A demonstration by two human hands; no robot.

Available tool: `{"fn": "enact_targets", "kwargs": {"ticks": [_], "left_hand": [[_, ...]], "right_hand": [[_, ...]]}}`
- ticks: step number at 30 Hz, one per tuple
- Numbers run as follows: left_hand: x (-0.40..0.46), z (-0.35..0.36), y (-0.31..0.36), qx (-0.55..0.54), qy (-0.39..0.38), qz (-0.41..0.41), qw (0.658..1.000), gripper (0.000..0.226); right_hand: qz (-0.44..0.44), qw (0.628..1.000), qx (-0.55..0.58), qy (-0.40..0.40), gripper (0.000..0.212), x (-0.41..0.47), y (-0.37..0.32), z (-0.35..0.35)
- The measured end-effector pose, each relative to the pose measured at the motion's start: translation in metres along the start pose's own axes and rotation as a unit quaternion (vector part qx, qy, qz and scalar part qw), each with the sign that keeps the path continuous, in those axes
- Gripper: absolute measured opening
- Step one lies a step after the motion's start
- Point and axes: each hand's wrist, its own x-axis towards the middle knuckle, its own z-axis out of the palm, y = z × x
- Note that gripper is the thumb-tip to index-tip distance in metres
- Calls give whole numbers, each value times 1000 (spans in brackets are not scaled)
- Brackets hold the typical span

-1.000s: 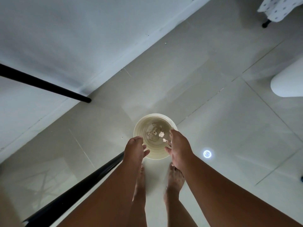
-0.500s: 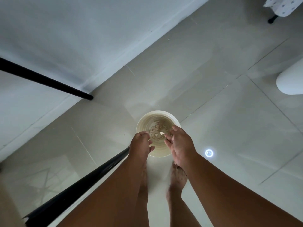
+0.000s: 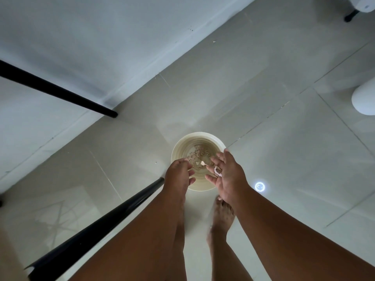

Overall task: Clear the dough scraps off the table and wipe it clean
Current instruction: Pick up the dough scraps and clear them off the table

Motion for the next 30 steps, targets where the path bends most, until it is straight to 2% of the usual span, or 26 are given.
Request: {"fn": "enact_targets", "kwargs": {"ticks": [2,4,16,19,23,27,30], "left_hand": [[1,3,-3,-1,-6,-6,1000,16],[5,6,-8,2,-11,-9,1000,17],[30,18,-40,33,-43,-3,999,12],[32,15,-42,37,-40,-1,999,13],[36,11,-40,36,-25,2,999,11],[40,7,-37,34,-12,0,999,13],[42,5,-35,32,-7,2,999,14]], "right_hand": [[8,1000,2,-14,63,2,0,0],[10,1000,3,-21,69,5,1,0],[14,998,22,-62,81,30,10,-3],[11,998,15,-58,75,34,12,-4],[-21,999,18,-32,40,39,16,-4],[-33,998,35,-40,54,42,15,-1],[-31,998,27,-41,55,44,17,1]]}}
